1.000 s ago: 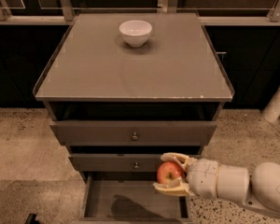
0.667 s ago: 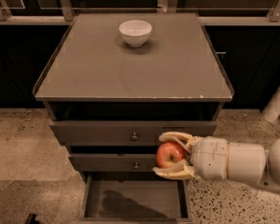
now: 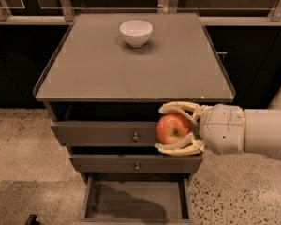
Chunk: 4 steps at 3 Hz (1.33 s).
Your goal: Pick apple from bottom drawer and place on counter
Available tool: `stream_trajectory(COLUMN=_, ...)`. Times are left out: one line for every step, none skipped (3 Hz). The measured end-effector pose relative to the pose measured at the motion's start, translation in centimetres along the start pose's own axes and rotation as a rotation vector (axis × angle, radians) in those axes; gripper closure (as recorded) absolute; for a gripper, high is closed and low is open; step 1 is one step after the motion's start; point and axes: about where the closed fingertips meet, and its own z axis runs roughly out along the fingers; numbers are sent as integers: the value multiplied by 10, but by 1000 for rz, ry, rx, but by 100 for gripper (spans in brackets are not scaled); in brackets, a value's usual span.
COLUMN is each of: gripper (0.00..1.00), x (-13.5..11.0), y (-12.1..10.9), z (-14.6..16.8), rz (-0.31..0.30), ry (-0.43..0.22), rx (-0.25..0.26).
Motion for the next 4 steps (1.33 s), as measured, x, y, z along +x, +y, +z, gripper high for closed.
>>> stream_trajectory(gripper=100, x=-2, y=-17, z=-3, rz=-47, ry=-75, rx=42)
stream_trajectory(gripper=100, x=-7, y=-56, z=-8, rz=-82, ry=-97, rx=41)
stream_trajectory(gripper=100, x=-18, y=-109, z=-3, rz=-103, ry=-105, rx=24)
stream_trajectory(gripper=100, x=-20, y=-159, z=6, rz=-99, ry=-56, rx=23)
